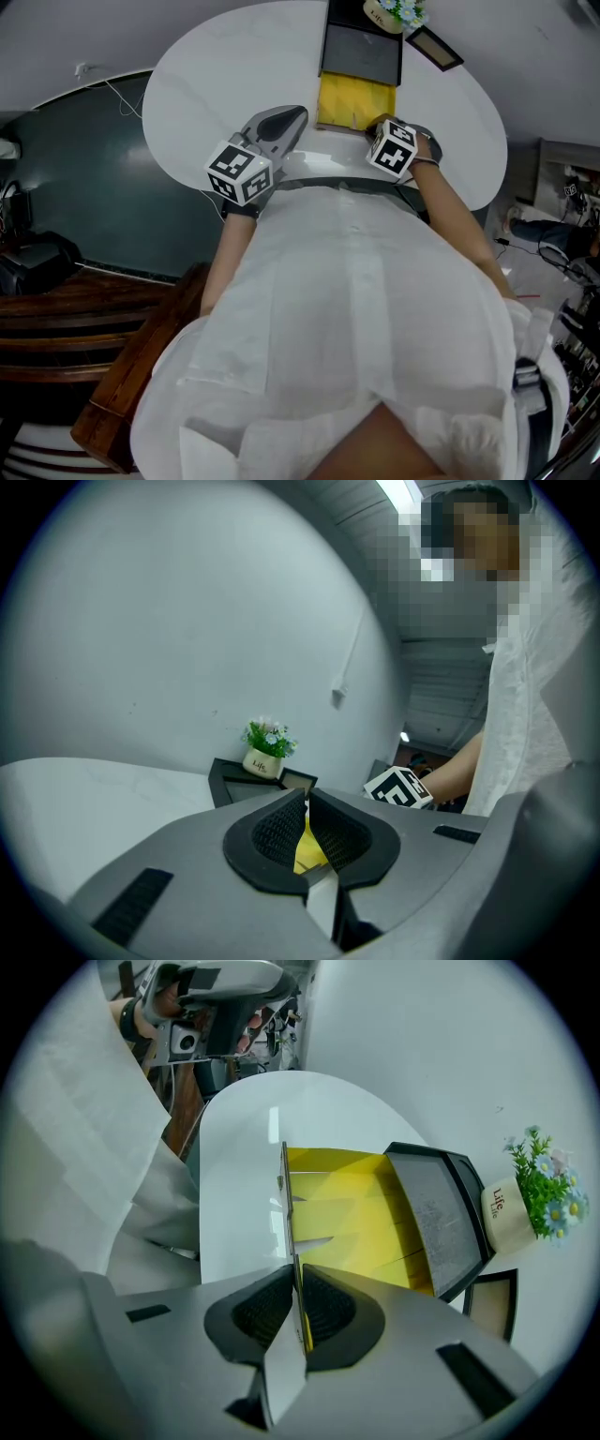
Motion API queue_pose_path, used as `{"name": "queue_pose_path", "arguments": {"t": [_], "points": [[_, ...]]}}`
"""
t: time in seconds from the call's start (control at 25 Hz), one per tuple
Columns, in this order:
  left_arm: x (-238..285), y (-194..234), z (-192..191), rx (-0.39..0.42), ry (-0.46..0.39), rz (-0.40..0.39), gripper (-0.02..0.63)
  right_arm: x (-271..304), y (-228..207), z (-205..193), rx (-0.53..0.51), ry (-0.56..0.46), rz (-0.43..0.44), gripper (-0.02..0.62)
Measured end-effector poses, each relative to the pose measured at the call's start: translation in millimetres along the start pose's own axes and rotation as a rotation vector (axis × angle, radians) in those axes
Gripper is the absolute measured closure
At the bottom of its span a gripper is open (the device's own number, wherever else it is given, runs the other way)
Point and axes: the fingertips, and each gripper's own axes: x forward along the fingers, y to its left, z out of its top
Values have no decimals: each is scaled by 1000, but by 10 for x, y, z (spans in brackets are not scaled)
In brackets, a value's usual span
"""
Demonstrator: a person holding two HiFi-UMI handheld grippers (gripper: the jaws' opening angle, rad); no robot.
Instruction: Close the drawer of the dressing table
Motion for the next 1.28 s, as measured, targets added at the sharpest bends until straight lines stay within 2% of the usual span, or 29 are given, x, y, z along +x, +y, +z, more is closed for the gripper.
{"name": "queue_pose_path", "arguments": {"t": [0.92, 1.28], "points": [[-56, -9, 13, 0, -7, 19, 578, 20, -188, 70, -8, -17, -96, 569], [55, 49, 23, -6, -5, 31, 578, 69, -340, 5, -8, -2, -110, 569]]}}
